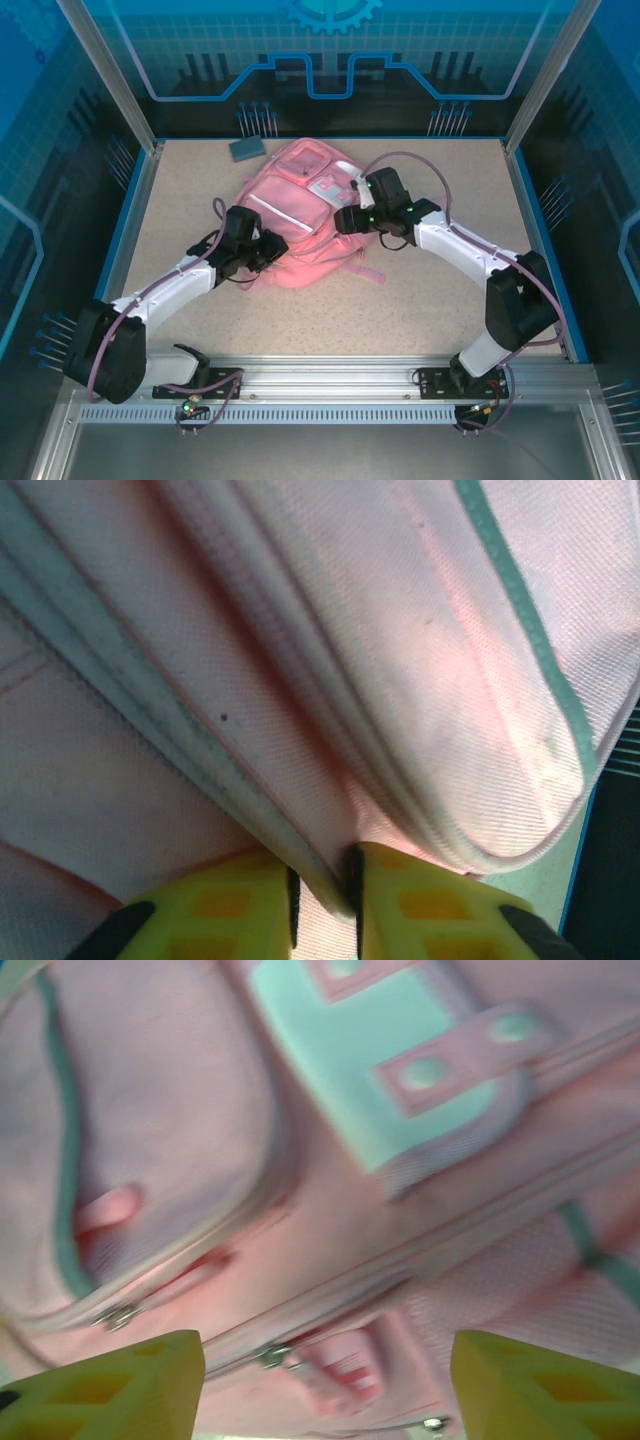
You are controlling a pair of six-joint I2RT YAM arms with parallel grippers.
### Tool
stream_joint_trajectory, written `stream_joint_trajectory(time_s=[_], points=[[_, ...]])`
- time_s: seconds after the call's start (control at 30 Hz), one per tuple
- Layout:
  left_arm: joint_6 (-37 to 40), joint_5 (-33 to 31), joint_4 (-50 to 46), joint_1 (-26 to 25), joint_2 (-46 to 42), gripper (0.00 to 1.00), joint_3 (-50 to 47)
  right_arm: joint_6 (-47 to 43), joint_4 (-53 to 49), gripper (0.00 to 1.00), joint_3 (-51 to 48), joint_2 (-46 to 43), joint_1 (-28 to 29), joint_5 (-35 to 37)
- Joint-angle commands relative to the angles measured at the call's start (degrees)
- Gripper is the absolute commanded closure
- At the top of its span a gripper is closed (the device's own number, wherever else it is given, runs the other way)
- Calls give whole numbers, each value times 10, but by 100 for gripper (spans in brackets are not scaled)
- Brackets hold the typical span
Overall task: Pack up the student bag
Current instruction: Zip the student bag at the top-center of the table.
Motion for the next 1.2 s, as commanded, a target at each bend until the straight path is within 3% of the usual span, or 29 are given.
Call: stream_joint_trajectory(time_s=[0.0, 0.13, 0.23, 0.47, 0.77, 0.93, 1.17], points=[[43, -11, -75, 2, -35, 63, 24, -27, -10, 30, 25, 10, 6, -70], [66, -15, -116, 22, -70, 45, 31, -35, -8, 25, 58, 49, 6, -96], [78, -15, -128, 34, -87, 41, 30, -39, -14, 24, 89, 81, 4, -109], [75, 12, -104, 38, -68, 40, 29, -51, -29, 25, 128, 130, -1, -132], [78, 43, -69, 38, -29, 46, 33, -111, -5, 26, 81, 98, -1, -240], [79, 45, -65, 39, -23, 46, 34, -121, -17, 20, 102, 120, 1, -220], [80, 50, -57, 39, -14, 47, 34, -144, -19, 18, 107, 133, 17, -258]])
